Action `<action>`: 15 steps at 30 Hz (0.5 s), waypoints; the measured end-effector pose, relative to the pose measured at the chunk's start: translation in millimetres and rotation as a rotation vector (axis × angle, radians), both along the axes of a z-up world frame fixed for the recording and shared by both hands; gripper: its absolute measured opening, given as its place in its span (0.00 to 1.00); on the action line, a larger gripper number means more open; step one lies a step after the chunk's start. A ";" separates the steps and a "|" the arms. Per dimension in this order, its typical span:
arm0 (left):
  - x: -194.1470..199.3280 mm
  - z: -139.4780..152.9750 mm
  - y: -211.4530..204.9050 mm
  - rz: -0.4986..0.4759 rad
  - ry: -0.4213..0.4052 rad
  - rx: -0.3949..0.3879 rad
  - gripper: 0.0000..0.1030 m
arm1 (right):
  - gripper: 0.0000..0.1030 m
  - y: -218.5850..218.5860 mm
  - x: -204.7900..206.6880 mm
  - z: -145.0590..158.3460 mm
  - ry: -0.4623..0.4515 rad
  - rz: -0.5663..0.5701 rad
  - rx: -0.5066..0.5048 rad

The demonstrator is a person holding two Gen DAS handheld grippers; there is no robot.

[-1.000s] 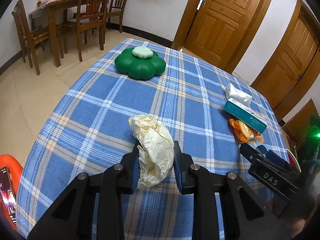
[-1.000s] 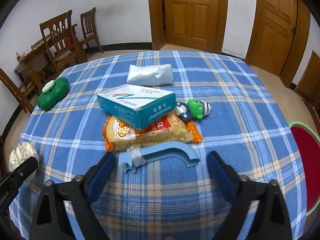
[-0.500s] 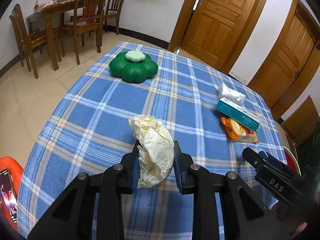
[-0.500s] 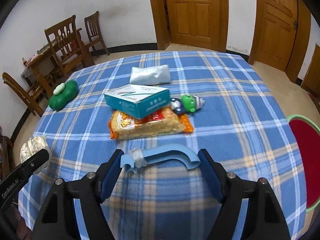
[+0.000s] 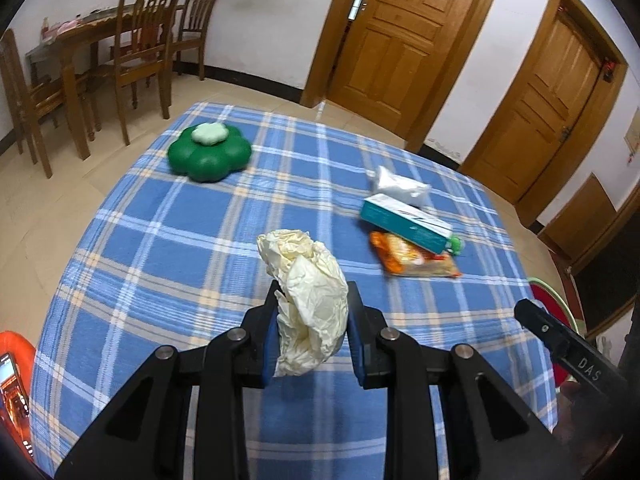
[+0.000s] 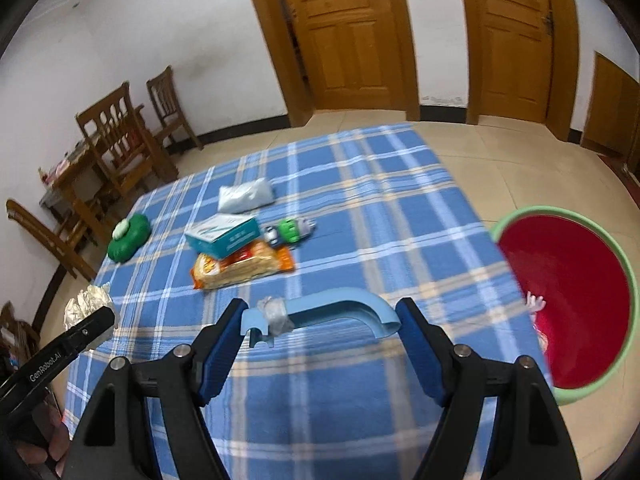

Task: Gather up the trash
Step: 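Carry the blue clip to the red bucket and open the right gripper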

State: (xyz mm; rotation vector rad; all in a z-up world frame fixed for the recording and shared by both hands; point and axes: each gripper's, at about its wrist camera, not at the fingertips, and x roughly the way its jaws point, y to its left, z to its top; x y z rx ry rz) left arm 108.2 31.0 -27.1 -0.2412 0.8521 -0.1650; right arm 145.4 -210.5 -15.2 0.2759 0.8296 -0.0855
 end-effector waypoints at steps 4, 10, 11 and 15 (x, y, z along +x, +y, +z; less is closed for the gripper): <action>-4.4 8.7 -12.7 -0.038 -0.009 -0.009 0.28 | 0.75 -22.4 -15.1 8.9 -0.025 -0.049 0.014; -9.6 20.7 -35.0 -0.106 -0.014 -0.025 0.28 | 0.75 -61.1 -37.5 18.7 -0.055 -0.145 0.034; -10.7 22.2 -38.8 -0.117 -0.014 -0.026 0.28 | 0.75 -66.6 -40.4 19.5 -0.058 -0.157 0.038; -13.0 28.6 -56.0 -0.161 -0.017 -0.024 0.28 | 0.75 -92.6 -53.0 22.1 -0.067 -0.220 0.054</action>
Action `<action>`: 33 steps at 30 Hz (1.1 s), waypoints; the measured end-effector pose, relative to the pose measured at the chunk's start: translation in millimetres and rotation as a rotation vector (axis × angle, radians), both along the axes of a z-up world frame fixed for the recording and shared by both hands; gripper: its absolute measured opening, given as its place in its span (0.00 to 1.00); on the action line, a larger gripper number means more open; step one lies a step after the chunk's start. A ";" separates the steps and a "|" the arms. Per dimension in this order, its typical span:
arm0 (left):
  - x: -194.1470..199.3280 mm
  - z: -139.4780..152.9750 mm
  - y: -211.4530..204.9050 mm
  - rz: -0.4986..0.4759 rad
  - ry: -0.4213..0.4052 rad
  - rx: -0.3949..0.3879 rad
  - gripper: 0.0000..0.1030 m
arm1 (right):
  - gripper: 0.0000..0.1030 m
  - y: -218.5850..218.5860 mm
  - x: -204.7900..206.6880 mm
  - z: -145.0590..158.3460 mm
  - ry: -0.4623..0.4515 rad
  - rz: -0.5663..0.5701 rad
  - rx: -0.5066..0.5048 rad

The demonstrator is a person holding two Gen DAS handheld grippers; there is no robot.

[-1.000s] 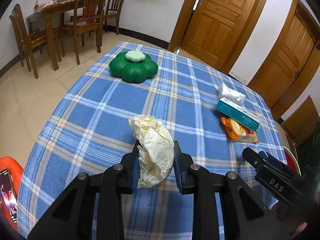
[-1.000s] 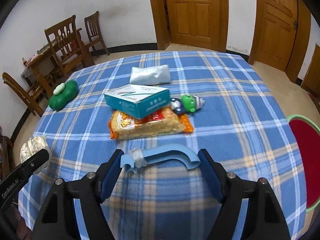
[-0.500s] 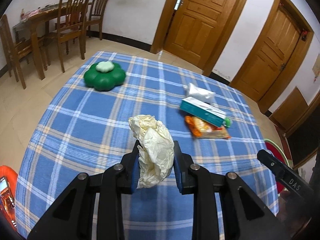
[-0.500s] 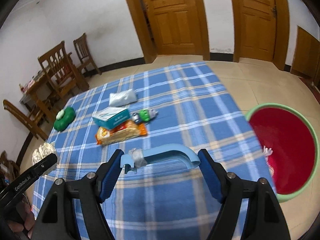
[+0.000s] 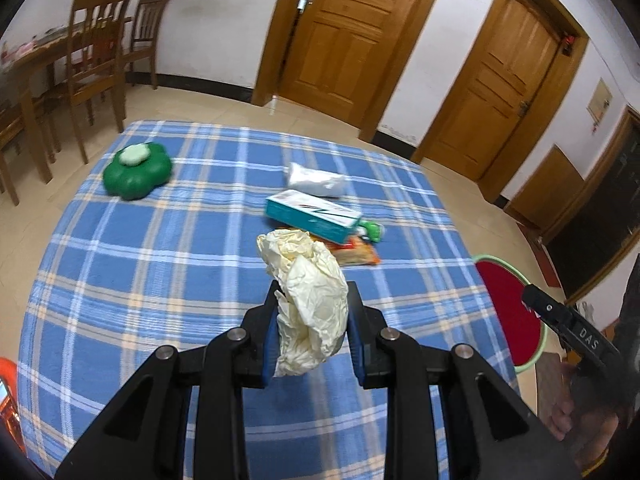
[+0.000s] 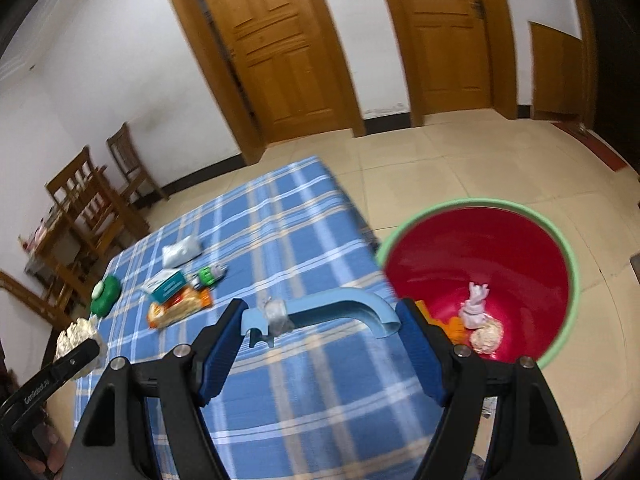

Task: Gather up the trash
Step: 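Carry the blue clip to the red bucket and open the right gripper, then carry the cream plastic bag to the red bucket and open the left gripper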

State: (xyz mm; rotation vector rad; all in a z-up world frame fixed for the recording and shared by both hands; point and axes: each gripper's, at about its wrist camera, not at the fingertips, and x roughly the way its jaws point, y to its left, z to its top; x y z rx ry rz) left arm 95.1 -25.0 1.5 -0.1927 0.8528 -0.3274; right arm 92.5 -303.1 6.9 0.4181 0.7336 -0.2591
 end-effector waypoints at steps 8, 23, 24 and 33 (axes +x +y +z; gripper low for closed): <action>-1.8 11.3 -37.9 -0.094 0.000 -0.001 0.28 | 0.75 -40.3 -17.5 -3.8 0.002 -0.101 0.021; 2.8 25.6 -104.9 -0.233 -0.016 0.021 0.28 | 0.76 -93.0 -32.0 -37.7 0.055 -0.226 0.089; 3.0 25.3 -108.6 -0.242 -0.016 0.022 0.28 | 0.76 -94.8 -32.6 -38.9 0.056 -0.229 0.093; 8.9 14.0 -150.3 -0.328 0.008 0.033 0.28 | 0.84 -110.8 -40.4 -44.0 0.037 -0.255 0.125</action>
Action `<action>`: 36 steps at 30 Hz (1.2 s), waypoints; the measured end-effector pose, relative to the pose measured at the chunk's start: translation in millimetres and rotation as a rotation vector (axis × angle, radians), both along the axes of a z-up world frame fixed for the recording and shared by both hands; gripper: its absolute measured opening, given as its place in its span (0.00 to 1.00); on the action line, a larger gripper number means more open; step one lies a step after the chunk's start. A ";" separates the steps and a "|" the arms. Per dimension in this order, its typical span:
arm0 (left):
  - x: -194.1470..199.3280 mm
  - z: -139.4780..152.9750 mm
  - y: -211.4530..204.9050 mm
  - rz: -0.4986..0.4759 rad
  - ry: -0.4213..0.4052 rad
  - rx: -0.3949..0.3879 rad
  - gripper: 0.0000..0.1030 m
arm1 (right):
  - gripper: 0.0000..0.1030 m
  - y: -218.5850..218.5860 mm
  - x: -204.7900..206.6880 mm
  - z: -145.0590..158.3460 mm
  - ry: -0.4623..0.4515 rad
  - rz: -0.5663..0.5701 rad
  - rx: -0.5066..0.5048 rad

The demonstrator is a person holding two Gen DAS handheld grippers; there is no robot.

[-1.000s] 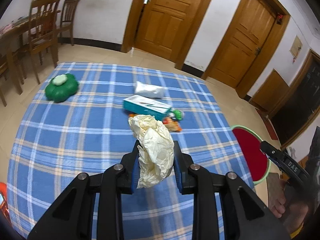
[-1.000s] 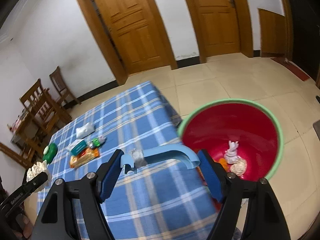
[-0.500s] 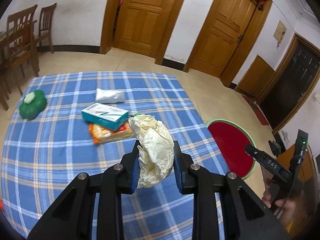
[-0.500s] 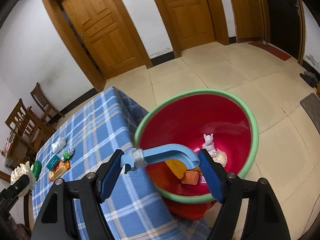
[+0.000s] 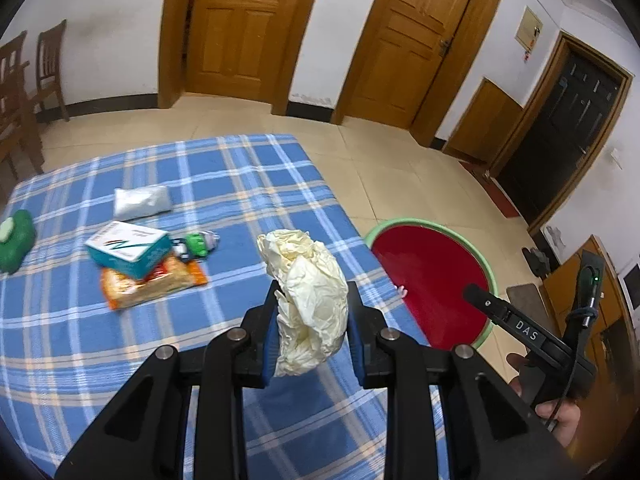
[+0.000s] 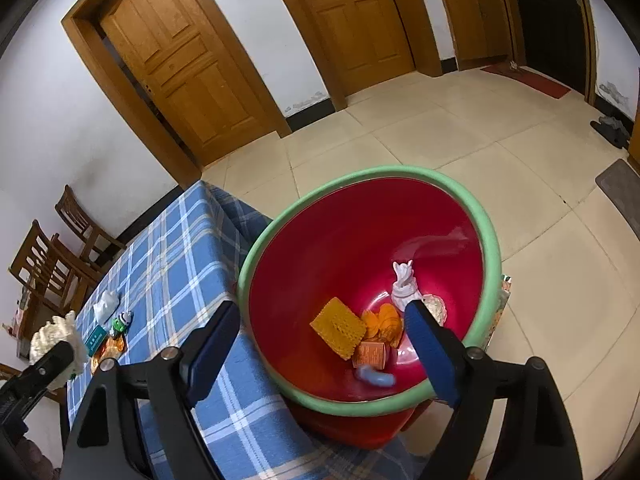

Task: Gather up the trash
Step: 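Carry the cream plastic bag to the red bucket and open the left gripper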

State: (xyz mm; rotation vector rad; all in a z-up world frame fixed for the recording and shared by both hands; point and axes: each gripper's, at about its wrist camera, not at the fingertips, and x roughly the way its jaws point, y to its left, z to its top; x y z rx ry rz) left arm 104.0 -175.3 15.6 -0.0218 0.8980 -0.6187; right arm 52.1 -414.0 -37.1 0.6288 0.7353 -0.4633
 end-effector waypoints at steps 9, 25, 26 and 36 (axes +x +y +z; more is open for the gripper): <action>7.1 -13.9 -49.9 -0.096 0.022 0.026 0.28 | 0.84 -15.3 -19.8 11.5 -0.064 -0.049 0.004; -10.7 -40.7 -147.1 -0.313 0.005 0.110 0.28 | 0.84 -49.1 -51.6 16.9 -0.122 -0.162 0.046; -11.3 -42.1 -150.9 -0.323 0.001 0.116 0.29 | 0.84 -50.5 -52.5 16.3 -0.122 -0.165 0.048; -13.6 -47.3 -170.5 -0.325 0.000 0.152 0.56 | 0.84 -67.2 -65.9 14.3 -0.133 -0.214 0.061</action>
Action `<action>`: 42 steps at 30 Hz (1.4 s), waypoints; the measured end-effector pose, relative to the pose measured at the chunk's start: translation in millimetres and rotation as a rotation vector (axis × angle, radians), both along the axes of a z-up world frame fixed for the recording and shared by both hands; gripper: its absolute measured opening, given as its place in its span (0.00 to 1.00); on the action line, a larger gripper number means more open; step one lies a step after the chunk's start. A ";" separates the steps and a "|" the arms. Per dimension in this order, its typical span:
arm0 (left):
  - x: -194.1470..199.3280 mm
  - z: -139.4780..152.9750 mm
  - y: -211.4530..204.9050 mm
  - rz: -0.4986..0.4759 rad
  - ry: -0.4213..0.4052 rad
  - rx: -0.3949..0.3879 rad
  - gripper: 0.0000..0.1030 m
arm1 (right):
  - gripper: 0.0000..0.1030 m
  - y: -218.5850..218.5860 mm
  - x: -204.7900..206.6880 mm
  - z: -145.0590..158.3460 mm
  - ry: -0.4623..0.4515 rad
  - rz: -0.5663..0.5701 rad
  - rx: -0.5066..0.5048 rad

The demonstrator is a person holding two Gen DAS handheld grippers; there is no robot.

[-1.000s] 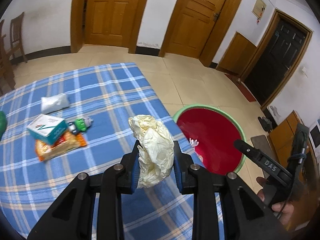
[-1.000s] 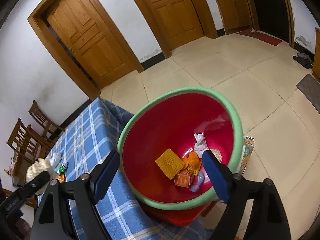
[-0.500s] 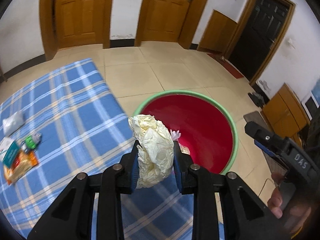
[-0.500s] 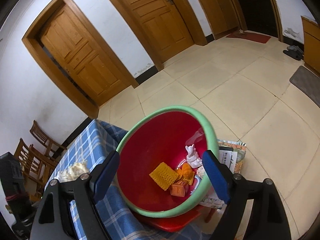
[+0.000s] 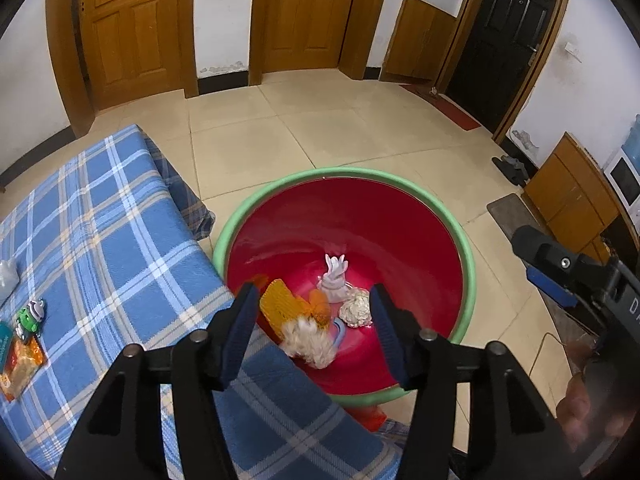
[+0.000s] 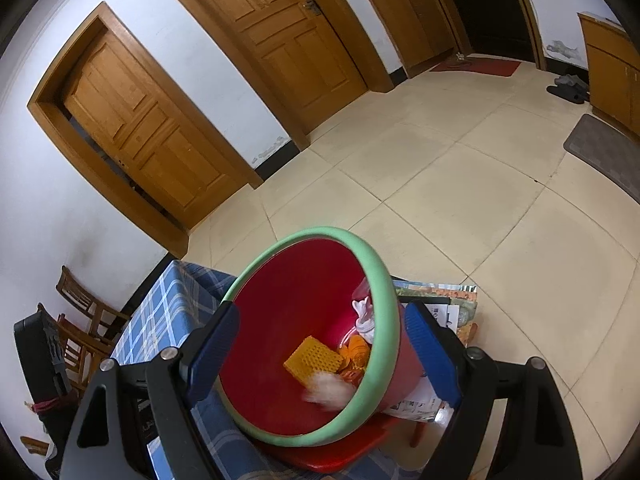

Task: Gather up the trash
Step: 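Carry the cream plastic bag to the red bucket and open the left gripper, then move the left gripper back over the table toward the teal box, then grasp the teal box with the left gripper and lift it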

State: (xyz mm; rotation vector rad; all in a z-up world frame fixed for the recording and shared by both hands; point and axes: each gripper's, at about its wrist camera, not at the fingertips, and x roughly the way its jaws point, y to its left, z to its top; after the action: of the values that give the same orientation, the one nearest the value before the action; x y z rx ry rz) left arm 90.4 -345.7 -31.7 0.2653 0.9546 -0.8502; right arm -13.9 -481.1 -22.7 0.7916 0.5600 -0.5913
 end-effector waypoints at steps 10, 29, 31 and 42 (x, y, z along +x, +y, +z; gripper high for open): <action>7.7 9.2 26.1 0.067 0.002 -0.028 0.56 | 0.84 7.8 5.7 0.1 0.001 0.045 0.007; 59.1 33.4 144.6 0.399 -0.066 -0.023 0.64 | 0.87 39.1 27.9 2.2 0.016 0.136 0.005; 67.0 33.2 160.1 0.457 -0.066 -0.014 0.66 | 0.87 40.9 30.1 1.0 0.020 0.146 0.007; 109.5 15.8 224.1 0.743 -0.023 0.044 0.70 | 0.87 51.1 39.8 -1.7 0.034 0.180 0.007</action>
State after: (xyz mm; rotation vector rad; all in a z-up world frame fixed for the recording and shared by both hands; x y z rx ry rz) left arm 199.9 -121.7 -15.9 -0.0519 0.9526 -0.1438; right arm 25.9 -430.1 -24.5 0.7300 0.6571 -0.4381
